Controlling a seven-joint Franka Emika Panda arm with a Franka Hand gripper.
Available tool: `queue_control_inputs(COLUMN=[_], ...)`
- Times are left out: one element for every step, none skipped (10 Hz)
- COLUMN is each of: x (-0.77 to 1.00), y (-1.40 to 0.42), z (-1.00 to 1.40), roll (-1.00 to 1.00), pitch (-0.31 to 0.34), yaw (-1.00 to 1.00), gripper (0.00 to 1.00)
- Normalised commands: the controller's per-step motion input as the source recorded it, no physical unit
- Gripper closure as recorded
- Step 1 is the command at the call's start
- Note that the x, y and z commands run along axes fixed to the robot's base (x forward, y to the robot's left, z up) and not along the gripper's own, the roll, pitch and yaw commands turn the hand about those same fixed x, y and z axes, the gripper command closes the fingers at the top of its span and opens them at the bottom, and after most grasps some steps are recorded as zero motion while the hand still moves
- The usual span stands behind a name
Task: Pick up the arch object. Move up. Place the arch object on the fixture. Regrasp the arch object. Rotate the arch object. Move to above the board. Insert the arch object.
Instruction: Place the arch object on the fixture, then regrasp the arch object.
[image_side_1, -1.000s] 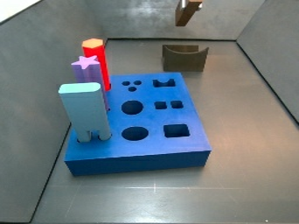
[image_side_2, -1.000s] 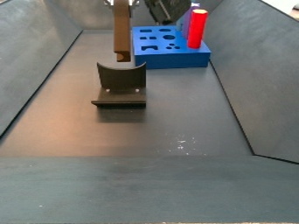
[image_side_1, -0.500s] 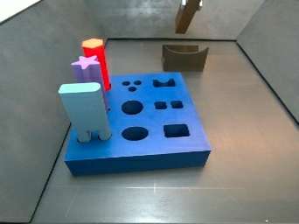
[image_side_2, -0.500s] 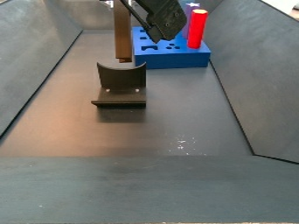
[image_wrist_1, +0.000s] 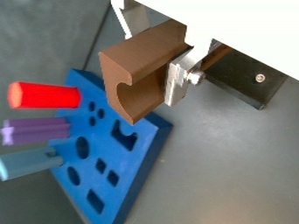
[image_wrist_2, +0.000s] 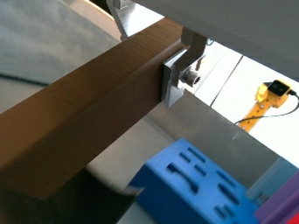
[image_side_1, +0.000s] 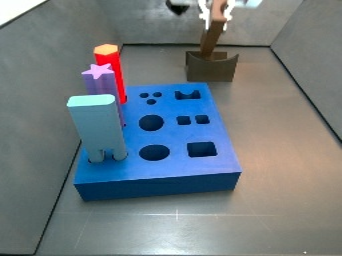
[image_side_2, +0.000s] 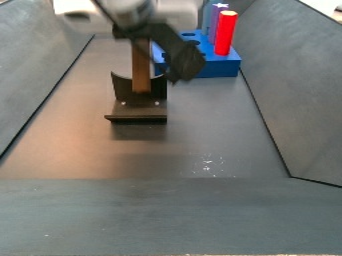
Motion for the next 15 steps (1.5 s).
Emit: queue_control_inputs(x=[0.10,0.08,0.06,0.05,0.04,0.04,0.03,0.03,0.03,0.03,0.00,0.00,-0.01,-0.02,-0.03], y=[0.08,0.04,0.03,0.03,0.02,0.02,0.01,0.01,0.01,0.01,0.00,0.00,0.00,0.01,0.01], z=[-0.84,-0.58,-0.39,-0.20,-0.20,-0.20,-0.20,-0.20,-0.20,-0.20,0.00,1.00,1.00,1.00,1.00], roll=[-0.10,-0.07,-0.07,-0.05,-0.05,-0.06,-0.06,-0.06,-0.06,-0.06,0.00,0.03,0.04,0.04,0.04], pitch=[-0.107,-0.115,-0.112,-0.098,-0.094,-0.086,-0.085,-0.083,-0.082,-0.081,0.000,-0.003,-0.001,0.002,0.001], yaw=[-0.04,-0.01,0.01,0.03,0.04,0.04,0.04,0.04,0.04,0.04,0.00,-0.06,-0.05,-0.03,-0.02], gripper=[1.00,1.00,1.00,1.00,1.00,1.00,1.00,1.00,1.00,1.00,0.00,0.00,0.00,0.00,0.00])
